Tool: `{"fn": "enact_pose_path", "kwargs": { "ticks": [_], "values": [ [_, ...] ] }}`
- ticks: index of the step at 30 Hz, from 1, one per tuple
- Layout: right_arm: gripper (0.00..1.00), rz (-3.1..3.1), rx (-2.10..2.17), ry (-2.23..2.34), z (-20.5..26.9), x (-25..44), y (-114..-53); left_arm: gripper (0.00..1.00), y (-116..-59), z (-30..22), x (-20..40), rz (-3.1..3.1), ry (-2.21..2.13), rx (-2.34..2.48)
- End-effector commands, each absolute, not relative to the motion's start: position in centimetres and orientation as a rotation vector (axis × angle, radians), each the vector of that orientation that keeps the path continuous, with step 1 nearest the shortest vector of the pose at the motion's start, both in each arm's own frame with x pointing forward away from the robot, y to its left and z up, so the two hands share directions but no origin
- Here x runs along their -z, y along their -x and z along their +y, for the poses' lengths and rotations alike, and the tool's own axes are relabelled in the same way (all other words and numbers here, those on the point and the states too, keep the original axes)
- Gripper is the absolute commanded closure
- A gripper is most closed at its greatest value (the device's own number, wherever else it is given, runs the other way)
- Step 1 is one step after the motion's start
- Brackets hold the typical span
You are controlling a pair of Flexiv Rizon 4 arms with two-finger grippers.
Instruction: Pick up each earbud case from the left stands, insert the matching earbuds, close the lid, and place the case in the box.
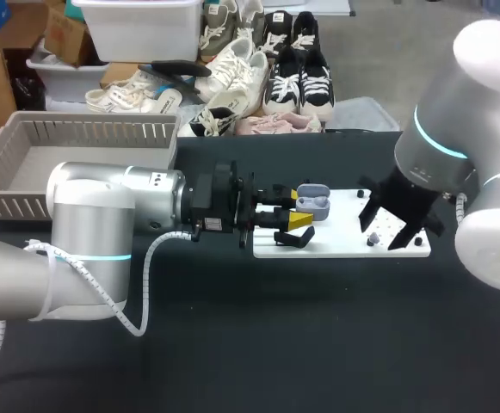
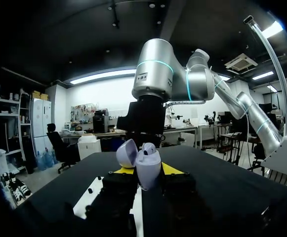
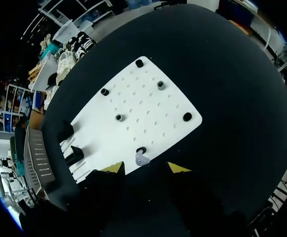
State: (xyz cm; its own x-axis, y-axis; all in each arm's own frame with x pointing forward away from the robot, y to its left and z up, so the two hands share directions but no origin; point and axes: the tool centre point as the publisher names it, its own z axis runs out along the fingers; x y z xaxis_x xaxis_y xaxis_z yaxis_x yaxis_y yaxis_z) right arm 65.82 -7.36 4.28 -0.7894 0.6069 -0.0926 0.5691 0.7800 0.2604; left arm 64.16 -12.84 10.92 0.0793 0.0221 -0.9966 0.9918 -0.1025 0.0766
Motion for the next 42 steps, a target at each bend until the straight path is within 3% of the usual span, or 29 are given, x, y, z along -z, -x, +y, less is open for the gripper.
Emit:
{"fn": "enact_pose_path", "kwargs": {
  "ticks": [1,22,34,37,42],
  "values": [
    [0.48,2.777,-0.326,-0.936,-7.4,-4.0,-65.8,1.0,-64.2,-12.9,-10.9,1.119,-1.339,1.213],
    [0.54,2.781,-0.29,-0.931,-6.7,-2.8,-66.6,1.0,-64.2,-12.9,-10.9,1.119,-1.339,1.213],
    [0.63,2.783,-0.281,-0.942,-6.8,-2.4,-66.7,1.0,-64.2,-12.9,-10.9,1.119,-1.339,1.213],
    [0.69,2.784,-0.279,-0.943,-6.8,-2.4,-66.8,1.0,-64.2,-12.9,-10.9,1.119,-1.339,1.213],
    [1.0,2.789,-0.272,-0.938,-6.9,-2.3,-66.9,1.0,-64.2,-12.9,-10.9,1.119,-1.339,1.213]
  ]
}}
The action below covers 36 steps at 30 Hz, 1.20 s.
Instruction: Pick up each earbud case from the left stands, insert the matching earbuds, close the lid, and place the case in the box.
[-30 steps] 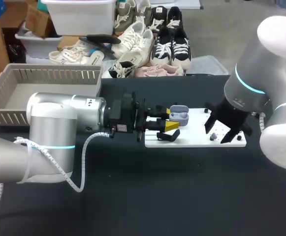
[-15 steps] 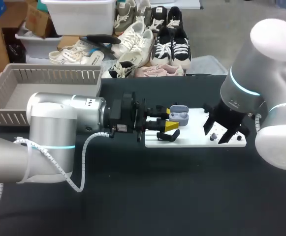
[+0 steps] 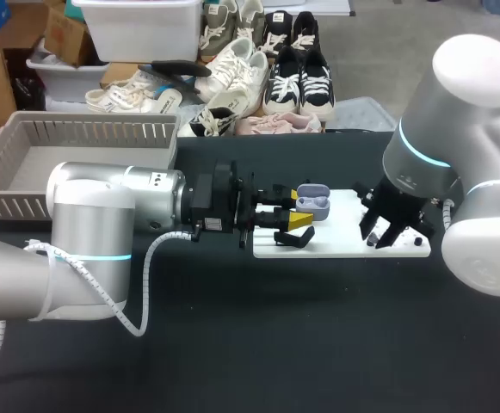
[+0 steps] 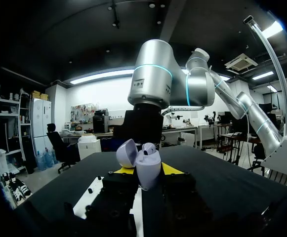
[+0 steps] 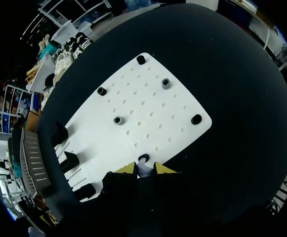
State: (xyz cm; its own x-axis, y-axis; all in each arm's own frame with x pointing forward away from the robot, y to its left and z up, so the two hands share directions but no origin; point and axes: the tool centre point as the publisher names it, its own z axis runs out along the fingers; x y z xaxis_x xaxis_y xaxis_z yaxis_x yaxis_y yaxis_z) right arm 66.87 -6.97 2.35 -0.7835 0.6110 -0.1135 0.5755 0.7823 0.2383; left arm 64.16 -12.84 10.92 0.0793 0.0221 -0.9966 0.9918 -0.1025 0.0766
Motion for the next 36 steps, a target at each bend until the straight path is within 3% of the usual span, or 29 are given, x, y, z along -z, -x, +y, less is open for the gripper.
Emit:
{"fn": "enact_pose_path", "kwargs": {
  "ticks": [1,21,36],
  "values": [
    [1.0,2.791,-0.269,-0.936,-6.9,-2.2,-66.9,1.0,-64.2,-12.9,-10.9,1.119,-1.339,1.213],
    [1.0,2.792,-0.323,-0.93,-8.0,-4.1,-65.7,1.0,-64.2,-12.9,-10.9,1.119,-1.339,1.213],
    [1.0,2.943,-0.342,-0.717,-10.0,-11.1,-61.9,1.0,-64.2,-12.9,-10.9,1.119,-1.339,1.213]
  ]
}}
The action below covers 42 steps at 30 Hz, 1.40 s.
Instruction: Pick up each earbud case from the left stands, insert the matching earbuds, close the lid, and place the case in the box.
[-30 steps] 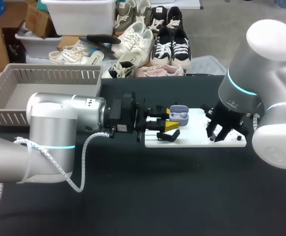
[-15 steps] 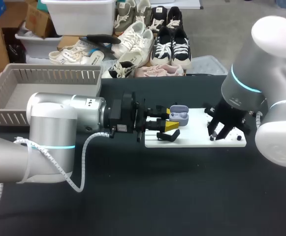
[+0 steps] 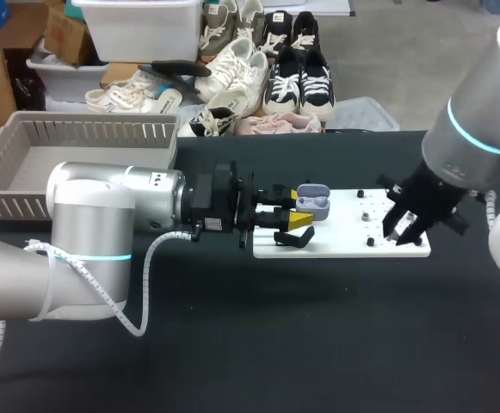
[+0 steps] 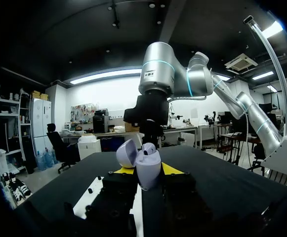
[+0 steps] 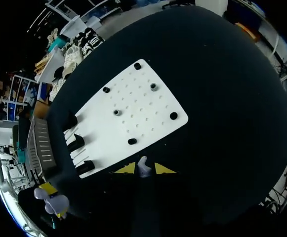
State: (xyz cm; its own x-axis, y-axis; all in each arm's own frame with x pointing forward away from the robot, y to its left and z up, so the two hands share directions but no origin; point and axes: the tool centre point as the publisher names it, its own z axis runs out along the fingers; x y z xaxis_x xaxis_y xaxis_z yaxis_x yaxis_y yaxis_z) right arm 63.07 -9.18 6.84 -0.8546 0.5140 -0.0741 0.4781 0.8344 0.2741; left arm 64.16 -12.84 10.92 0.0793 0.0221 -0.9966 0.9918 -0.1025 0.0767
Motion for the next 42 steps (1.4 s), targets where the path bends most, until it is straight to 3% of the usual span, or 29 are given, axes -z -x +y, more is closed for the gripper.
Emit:
{"fn": "enact_pose_path", "kwargs": {
  "ticks": [1,8,17,42],
  "values": [
    [1.0,2.951,-0.345,-0.702,-10.0,-11.6,-61.7,1.0,-64.2,-12.9,-10.9,1.119,-1.339,1.213],
    [1.0,2.993,-0.306,-0.524,-10.0,-16.9,-59.6,1.0,-64.2,-12.9,-10.9,1.119,-1.339,1.213],
    [1.0,3.083,-0.275,-0.204,-6.3,-21.2,-57.5,1.0,-64.2,-12.9,-10.9,1.119,-1.339,1.213],
    [1.0,3.105,-0.176,-0.05,2.5,-21.7,-60.1,1.0,-64.2,-12.9,-10.9,1.119,-1.339,1.213]
  ]
}}
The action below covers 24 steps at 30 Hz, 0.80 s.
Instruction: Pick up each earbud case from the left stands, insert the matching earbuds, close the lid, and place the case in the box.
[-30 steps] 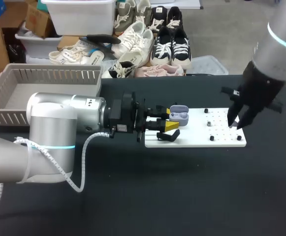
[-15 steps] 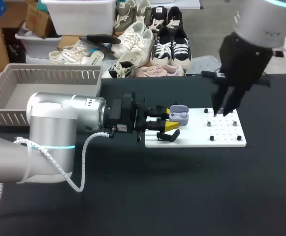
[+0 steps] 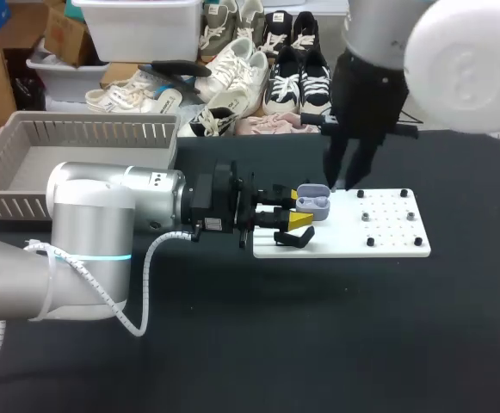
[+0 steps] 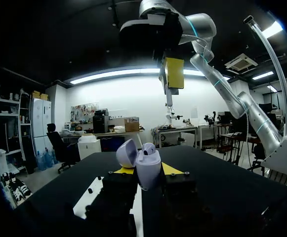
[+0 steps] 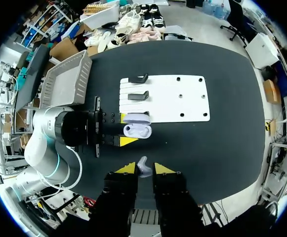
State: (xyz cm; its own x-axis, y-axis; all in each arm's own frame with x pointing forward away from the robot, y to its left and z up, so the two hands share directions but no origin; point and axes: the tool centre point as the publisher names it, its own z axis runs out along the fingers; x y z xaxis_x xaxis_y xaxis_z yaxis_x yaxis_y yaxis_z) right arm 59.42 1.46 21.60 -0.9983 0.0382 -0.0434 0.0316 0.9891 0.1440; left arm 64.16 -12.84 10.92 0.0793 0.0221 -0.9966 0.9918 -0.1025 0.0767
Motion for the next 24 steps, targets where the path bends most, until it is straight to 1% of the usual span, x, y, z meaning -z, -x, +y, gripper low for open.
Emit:
{"fn": "enact_pose_path", "kwargs": {
  "ticks": [1,8,24],
  "values": [
    [1.0,3.106,-0.174,-0.048,2.8,-21.7,-60.2,1.0,-64.2,-12.9,-10.9,1.119,-1.339,1.213],
    [1.0,3.114,-0.166,-0.039,4.2,-21.0,-61.0,1.0,-64.2,-12.9,-10.9,1.119,-1.339,1.213],
    [1.0,3.117,-0.163,-0.07,4.1,-20.9,-61.1,1.0,-64.2,-12.9,-10.9,1.119,-1.339,1.213]
  ]
}}
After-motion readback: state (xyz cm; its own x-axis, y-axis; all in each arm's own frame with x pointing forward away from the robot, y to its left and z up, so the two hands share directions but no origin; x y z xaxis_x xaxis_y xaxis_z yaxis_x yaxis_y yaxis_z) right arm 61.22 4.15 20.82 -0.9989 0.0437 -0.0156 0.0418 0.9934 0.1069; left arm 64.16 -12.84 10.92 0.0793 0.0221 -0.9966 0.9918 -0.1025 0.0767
